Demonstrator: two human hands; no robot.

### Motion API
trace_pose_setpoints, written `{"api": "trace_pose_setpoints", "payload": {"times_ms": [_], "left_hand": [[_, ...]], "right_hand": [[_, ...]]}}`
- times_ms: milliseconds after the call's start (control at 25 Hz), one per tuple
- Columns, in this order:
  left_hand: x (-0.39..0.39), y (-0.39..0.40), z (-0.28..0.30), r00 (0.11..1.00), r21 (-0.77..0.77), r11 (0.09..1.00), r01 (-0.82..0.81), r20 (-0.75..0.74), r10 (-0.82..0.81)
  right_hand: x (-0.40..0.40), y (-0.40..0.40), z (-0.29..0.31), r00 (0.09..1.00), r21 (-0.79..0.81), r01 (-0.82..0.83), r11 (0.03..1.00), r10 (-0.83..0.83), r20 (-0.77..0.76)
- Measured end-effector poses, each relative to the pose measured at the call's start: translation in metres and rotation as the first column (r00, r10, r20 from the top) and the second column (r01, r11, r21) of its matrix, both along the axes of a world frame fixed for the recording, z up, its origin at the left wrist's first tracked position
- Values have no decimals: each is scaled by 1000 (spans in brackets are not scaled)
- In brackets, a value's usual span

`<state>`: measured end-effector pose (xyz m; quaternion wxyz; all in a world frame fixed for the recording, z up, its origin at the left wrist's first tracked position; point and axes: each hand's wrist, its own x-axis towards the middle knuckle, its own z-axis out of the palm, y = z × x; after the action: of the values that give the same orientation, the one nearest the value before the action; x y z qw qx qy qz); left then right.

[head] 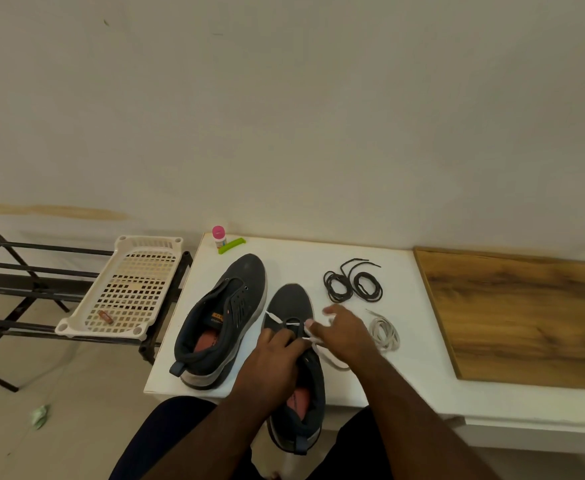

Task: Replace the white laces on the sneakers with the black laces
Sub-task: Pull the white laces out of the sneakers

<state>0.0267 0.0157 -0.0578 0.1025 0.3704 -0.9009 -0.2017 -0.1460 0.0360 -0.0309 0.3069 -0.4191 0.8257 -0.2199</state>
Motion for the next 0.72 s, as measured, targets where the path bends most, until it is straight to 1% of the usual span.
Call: {"api": "trace_pose_setpoints", "payload": {"times_ms": [40, 80, 120, 160, 200, 240, 280, 320, 360, 400, 440, 480, 560, 600, 640, 680, 720], "left_hand": [[0, 0, -1, 1000, 0, 1000, -2, -1, 2], [1, 0, -1, 1000, -1, 1000, -4, -2, 4], [1, 0, -1, 1000, -4, 1000, -4, -2, 4], [0, -1, -1, 1000, -7, 1000, -5, -2, 5], [0, -1, -1, 1000, -8, 1000, -5, 0, 5], [0, -1, 0, 1000, -8, 1000, -5, 5, 5], [0, -1, 1, 1000, -8, 1000, -4, 11, 4], [0, 0, 2, 1000, -6, 1000, -3, 14, 3], [0, 0, 2, 1000, -7, 1000, -1, 16, 1], [0, 0, 2, 1000, -9, 1000, -1, 12, 1], [-1, 1, 2, 1000, -2, 1000, -6, 5, 6], [-1, 1, 3, 1000, 11, 1000, -9, 0, 9], [0, 1, 3, 1000, 6, 1000, -10, 11, 10], [1, 1, 2, 1000, -5, 1000, -14, 12, 14], [1, -1, 1, 1000, -10, 1000, -21, 14, 21], [1, -2, 1, 999, -13, 999, -30, 20, 30], [1, -3, 2, 999, -12, 999, -33, 33, 33]], "right_hand": [[3, 0, -8, 992, 73, -96, 993, 101, -76], [5, -3, -9, 987, 88, -125, 988, 134, -94], [7, -7, -2, 993, 23, -95, 995, 97, -64], [7, -12, 11, 999, -101, 18, 995, -13, 53], [5, -15, 26, 957, -241, 190, 952, -124, 263], [3, -18, 41, 873, -322, 352, 879, -184, 451], [-1, -20, 50, 822, -347, 419, 839, -189, 537], [-4, -22, 52, 860, -347, 359, 866, -164, 483], [-3, -22, 48, 951, -284, 185, 941, -98, 294], [1, -18, 38, 995, -148, 7, 989, 8, 100], [5, -15, 23, 995, -11, -97, 995, 97, -39], [8, -14, 9, 986, 77, -136, 988, 143, -88], [13, -12, -5, 964, 128, -147, 981, 172, -205], [14, -12, -2, 956, 91, -150, 984, 168, -241], [14, -12, 3, 971, -20, -109, 994, 102, -217], [15, -10, 17, 993, -191, -12, 982, -12, -121], [13, -8, 31, 991, -390, 132, 911, -135, 20]]}}
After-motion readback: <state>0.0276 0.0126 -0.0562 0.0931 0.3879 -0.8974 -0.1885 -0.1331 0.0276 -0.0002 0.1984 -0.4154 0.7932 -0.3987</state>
